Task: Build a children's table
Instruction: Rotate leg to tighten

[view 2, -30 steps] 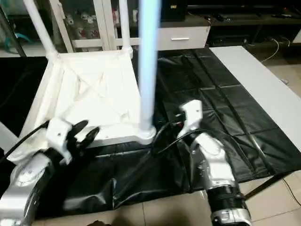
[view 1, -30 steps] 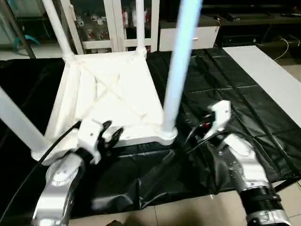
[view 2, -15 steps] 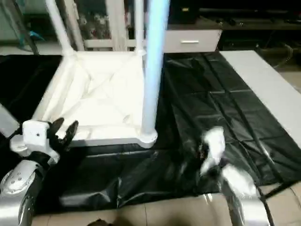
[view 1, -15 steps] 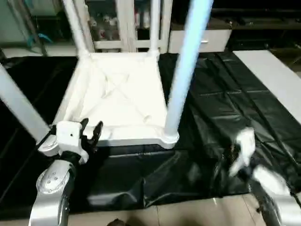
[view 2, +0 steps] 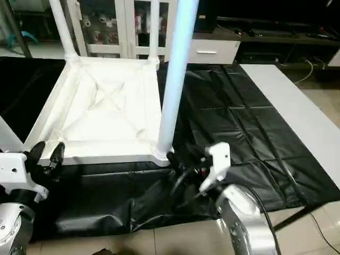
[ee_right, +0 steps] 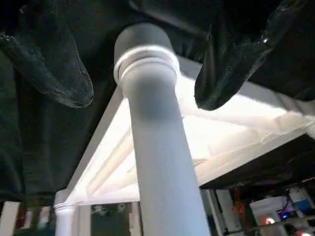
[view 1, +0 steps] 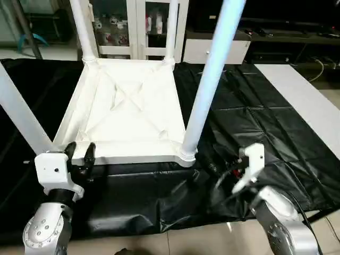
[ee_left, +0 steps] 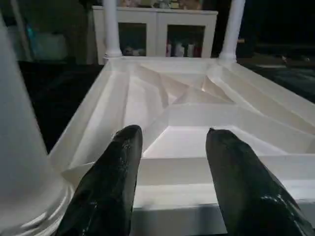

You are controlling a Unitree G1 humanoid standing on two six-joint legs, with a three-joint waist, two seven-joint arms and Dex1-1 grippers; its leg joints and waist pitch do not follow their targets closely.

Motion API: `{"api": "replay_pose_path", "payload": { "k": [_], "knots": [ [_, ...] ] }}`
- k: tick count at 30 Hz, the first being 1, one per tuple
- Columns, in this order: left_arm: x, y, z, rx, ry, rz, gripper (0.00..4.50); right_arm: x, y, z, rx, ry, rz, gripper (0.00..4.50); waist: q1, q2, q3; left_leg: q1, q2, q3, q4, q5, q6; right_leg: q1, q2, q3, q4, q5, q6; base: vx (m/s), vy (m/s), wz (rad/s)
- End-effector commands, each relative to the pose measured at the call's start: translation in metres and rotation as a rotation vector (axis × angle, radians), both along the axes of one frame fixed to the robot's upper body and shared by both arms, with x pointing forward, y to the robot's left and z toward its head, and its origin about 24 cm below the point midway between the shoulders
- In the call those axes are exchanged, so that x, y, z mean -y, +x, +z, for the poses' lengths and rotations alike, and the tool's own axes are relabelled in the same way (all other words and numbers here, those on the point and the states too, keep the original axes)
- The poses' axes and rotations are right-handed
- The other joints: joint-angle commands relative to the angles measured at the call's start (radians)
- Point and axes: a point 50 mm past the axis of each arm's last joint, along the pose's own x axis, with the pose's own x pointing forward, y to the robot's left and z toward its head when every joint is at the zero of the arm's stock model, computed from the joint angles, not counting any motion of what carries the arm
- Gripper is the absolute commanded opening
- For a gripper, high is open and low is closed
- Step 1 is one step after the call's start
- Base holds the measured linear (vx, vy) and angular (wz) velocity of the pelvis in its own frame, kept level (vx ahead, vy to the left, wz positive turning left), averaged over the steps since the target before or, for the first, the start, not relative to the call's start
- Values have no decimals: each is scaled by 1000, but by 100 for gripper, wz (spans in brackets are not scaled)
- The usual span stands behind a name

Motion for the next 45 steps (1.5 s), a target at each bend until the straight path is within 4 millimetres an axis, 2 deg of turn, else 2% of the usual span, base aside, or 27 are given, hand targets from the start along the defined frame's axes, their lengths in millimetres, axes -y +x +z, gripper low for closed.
{"api": "replay_pose_path", "payload": {
  "k": [1,6,9,10,12,13,14,15,16,17,18,19,20,22,23,24,25,28,29,32,34,35,36,38,40,43,45],
  "knots": [
    [9,11,0,-1,10,-45,237,5,7,4,8,-8,-39,369,-8,22,-38,17,25,-20,-97,-513,-60,5,-28,31,-87,-393,-45,0,0,0],
    [16,29,1,-14,26,-88,237,13,15,10,31,-42,-102,369,-6,29,-78,-41,-4,13,-44,35,81,-21,5,10,-42,179,-206,-10,6,0],
    [22,36,3,8,35,-110,237,18,21,12,34,-44,-148,369,-3,28,-82,-45,-5,16,-25,-204,158,-40,-18,-1,-82,-157,-207,-78,29,-1],
    [25,37,5,20,33,-115,237,19,19,12,33,-63,-162,369,-20,36,-60,-25,5,2,-38,-473,68,-44,-23,-20,-110,-565,-75,-85,11,-10],
    [28,38,6,25,25,-118,237,20,18,11,31,-79,-171,369,-33,46,-46,4,12,-13,-48,-633,2,-52,-11,-45,-133,-723,16,-91,12,-10],
    [30,39,6,23,18,-118,237,20,18,11,28,-80,-170,369,-46,79,-15,-12,54,-22,-130,-863,-24,6,34,-108,-88,-638,34,-96,-5,-6],
    [34,36,3,17,9,-123,237,19,14,11,26,-85,-162,369,-9,81,-24,-91,81,-21,-184,-919,-33,96,14,-62,138,-405,-21,-96,-5,-6],
    [34,36,3,17,9,-123,237,19,14,11,26,-85,-162,369,36,83,-18,-96,42,60,-204,-966,-61,78,36,-77,157,-274,-59,-124,6,-2],
    [39,30,-1,11,3,-119,237,17,9,12,23,-85,-143,369,14,18,-41,-15,50,36,-134,-761,-45,53,-27,38,107,-559,11,-45,-79,0],
    [39,30,-1,11,3,-119,237,17,9,12,23,-85,-143,369,17,7,-24,42,24,8,-21,-628,-81,-41,-127,66,-59,-861,7,-45,-79,0],
    [38,27,-3,7,12,-110,237,16,7,12,21,-84,-136,369,9,-2,-14,66,4,-14,107,-450,-43,-83,-185,78,-133,-1065,0,7,-95,-14],
    [35,23,-2,17,46,-72,237,17,6,9,15,-105,-122,369,26,2,-39,-49,16,-52,2,-83,-24,68,-125,49,-54,-793,-15,17,29,-22],
    [35,23,-2,17,46,-72,237,17,6,9,15,-105,-122,369,28,26,-37,5,25,-35,-32,-205,-48,15,-48,26,-35,-511,-52,17,29,-22],
    [27,15,1,34,59,-13,237,17,4,4,-10,-105,-90,369,19,-4,-33,8,31,-33,-55,-364,-42,24,-40,25,-23,-450,-71,-35,-12,5],
    [22,11,2,39,61,13,237,15,4,1,-19,-107,-77,369,19,28,-31,15,33,-36,-67,-469,-68,18,-43,32,-37,-495,-80,-70,-25,10],
    [19,7,2,41,63,30,237,14,3,-1,-24,-109,-67,369,28,-12,-28,-52,3,-67,-84,-459,-16,73,-60,-15,-32,-492,-74,0,0,0],
    [14,3,1,39,74,56,237,11,4,-5,-26,-115,-55,369,21,16,-32,-58,-5,-88,-92,-452,15,86,-60,-41,-46,-458,-73,-11,28,29],
    [8,-3,-1,36,68,98,237,2,5,-7,-32,-112,-26,369,11,35,-25,-56,-31,-137,-103,-461,32,109,-49,-85,-47,-390,-139,2,28,42],
    [8,-5,-1,36,65,108,237,-2,6,-8,-28,-113,-3,369,13,7,-26,-57,-39,-147,-99,-469,27,109,-57,-81,-56,-409,-162,6,19,51],
    [8,-6,1,38,78,120,237,-9,9,-10,-27,-93,23,369,38,0,-8,-33,-38,-129,-48,-597,-9,123,-141,-74,-122,-793,-159,27,-4,63],
    [8,-6,3,39,100,105,237,-10,10,-10,-26,-79,17,369,43,5,4,-30,-28,-124,-44,-576,1,146,-143,-97,-142,-863,-138,54,13,61],
    [10,-6,4,31,137,37,237,-6,10,-13,-34,-40,-45,369,33,30,-12,56,22,-116,-56,-623,-37,99,-90,-71,-110,-732,-132,55,25,63],
    [10,-6,4,31,137,37,237,-6,10,-13,-34,-40,-45,369,40,22,-7,60,45,-124,-90,-727,-79,89,-63,-49,-82,-576,-133,57,25,46],
    [14,-2,5,23,162,-34,237,2,8,-15,-34,-26,-115,369,54,23,-21,46,47,-109,-110,-631,-109,83,-60,-13,-59,-341,-118,64,35,17],
    [21,7,8,36,128,-119,237,12,1,-13,-17,20,-183,369,64,30,-52,24,22,-85,-79,-118,-82,94,-34,-14,-8,120,-76,73,68,-4],
    [28,21,8,49,98,-183,237,24,-18,-14,13,53,-252,369,71,34,-69,40,8,-70,-52,-38,-93,71,-20,-8,2,212,-21,36,48,-7],
    [31,24,8,55,62,-198,237,26,-37,-17,31,20,-239,369,72,43,-65,11,3,-62,-62,-66,-94,81,-36,1,-5,251,10,0,0,0]
  ]
}}
